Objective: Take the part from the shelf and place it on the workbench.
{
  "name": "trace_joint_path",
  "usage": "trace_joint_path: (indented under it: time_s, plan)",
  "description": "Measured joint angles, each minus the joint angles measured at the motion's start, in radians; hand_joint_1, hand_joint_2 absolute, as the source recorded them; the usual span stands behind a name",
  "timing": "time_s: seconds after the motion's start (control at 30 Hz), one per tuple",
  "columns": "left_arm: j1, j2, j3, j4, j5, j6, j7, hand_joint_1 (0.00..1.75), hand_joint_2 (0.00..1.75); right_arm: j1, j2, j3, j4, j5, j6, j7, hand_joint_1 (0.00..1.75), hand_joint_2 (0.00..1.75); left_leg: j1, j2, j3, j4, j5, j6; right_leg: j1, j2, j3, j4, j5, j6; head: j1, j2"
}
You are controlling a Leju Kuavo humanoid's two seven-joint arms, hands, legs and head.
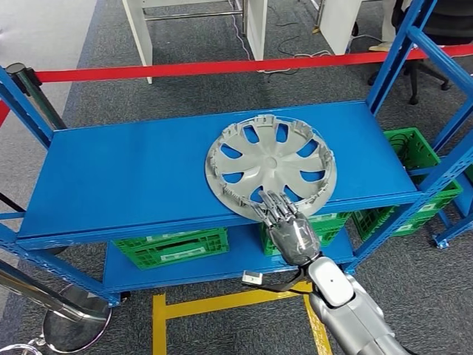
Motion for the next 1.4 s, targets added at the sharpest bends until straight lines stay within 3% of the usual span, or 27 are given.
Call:
trace_joint_path:
  time_s: [0.33, 0.8, 1.4]
  plan:
    - [-0.002, 0.0, -0.002, 0.0, -0.014, -0.002, 0.002, 0.0, 0.0, -0.074, 0.0, 0.006, 0.137, 0.006, 0.0, 0.043, 0.0, 1.75, 0.0, 0.0, 0.0, 0.0, 0.0, 0.0, 0.0, 0.0, 0.0, 0.0, 0.0, 0.0, 0.0, 0.0]
    - [-0.002, 0.007, -0.006, 0.0, -0.017, -0.016, 0.002, 0.0, 0.0, -0.103, 0.0, 0.014, 0.272, -0.032, -0.001, 0.039, 0.0, 1.75, 0.0, 0.0, 0.0, 0.0, 0.0, 0.0, 0.0, 0.0, 0.0, 0.0, 0.0, 0.0, 0.0, 0.0]
    - [-0.001, 0.005, -0.008, 0.0, -0.012, -0.01, -0.001, 0.0, 0.0, -0.116, -0.014, 0.022, 0.294, -0.051, -0.006, 0.036, 0.0, 1.75, 0.0, 0.0, 0.0, 0.001, 0.0, 0.0, 0.0, 0.0, 0.0, 0.0, 0.0, 0.0, 0.0, 0.0]
